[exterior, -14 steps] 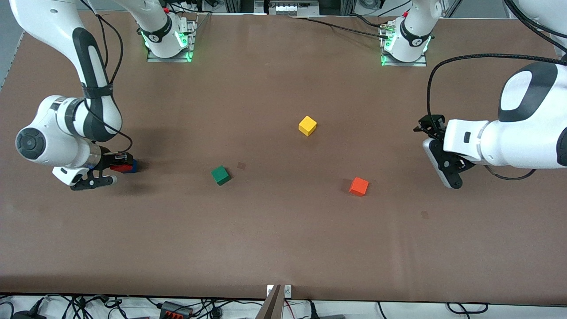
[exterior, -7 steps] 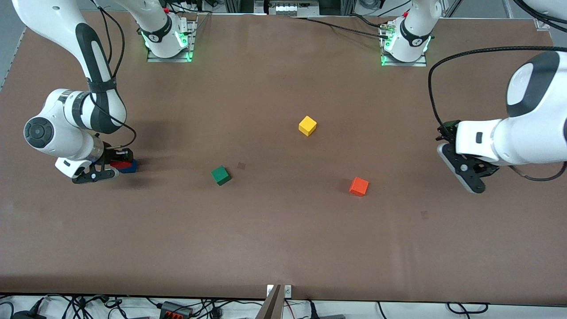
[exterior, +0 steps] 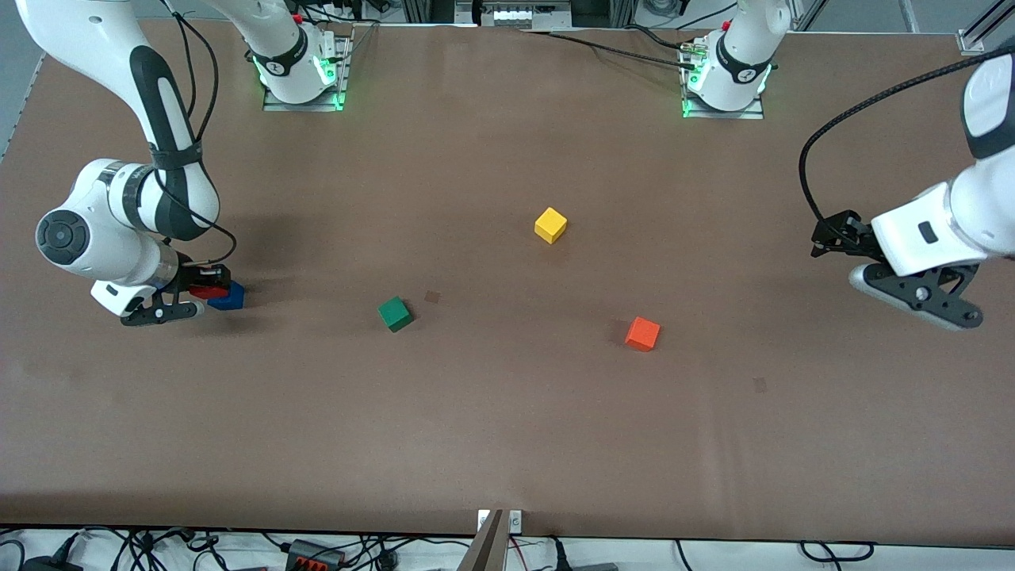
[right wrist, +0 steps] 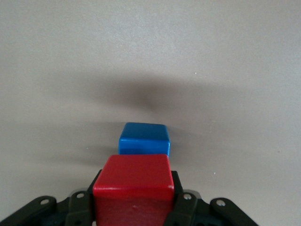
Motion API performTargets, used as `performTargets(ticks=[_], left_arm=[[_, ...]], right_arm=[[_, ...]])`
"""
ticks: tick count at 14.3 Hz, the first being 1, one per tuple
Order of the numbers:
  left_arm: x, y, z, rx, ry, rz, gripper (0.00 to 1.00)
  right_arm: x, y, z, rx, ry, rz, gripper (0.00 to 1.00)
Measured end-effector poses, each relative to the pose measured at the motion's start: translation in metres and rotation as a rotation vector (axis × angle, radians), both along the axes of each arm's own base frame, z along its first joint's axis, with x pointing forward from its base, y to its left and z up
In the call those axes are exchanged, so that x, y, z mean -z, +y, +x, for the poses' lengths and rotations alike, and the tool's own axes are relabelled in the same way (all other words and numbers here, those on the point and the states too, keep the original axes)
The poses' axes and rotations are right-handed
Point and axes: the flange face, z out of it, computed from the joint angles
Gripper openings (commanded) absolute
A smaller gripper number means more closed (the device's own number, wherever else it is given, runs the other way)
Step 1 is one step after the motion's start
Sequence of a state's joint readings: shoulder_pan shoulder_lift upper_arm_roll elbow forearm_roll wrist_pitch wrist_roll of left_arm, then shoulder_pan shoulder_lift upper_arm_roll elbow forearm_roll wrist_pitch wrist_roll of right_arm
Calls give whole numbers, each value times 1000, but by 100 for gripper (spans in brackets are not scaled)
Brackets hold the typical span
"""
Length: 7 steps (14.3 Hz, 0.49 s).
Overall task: Pass red block to right arm, stack on blue
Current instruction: 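Lower the red cube onto the blue cube with the right gripper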
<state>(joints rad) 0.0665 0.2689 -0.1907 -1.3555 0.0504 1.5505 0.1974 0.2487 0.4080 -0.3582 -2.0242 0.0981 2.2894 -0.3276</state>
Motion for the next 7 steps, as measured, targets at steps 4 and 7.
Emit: performTargets(ticks=[4,7], left_arm=[[-14,4,-38,-116,-68,28,100],[-30,21,-56,-161,-98,27,100]], right_arm=[[9,-4,0,4,-4,-8,0],[14,-4,0,19,-2,-13,0]])
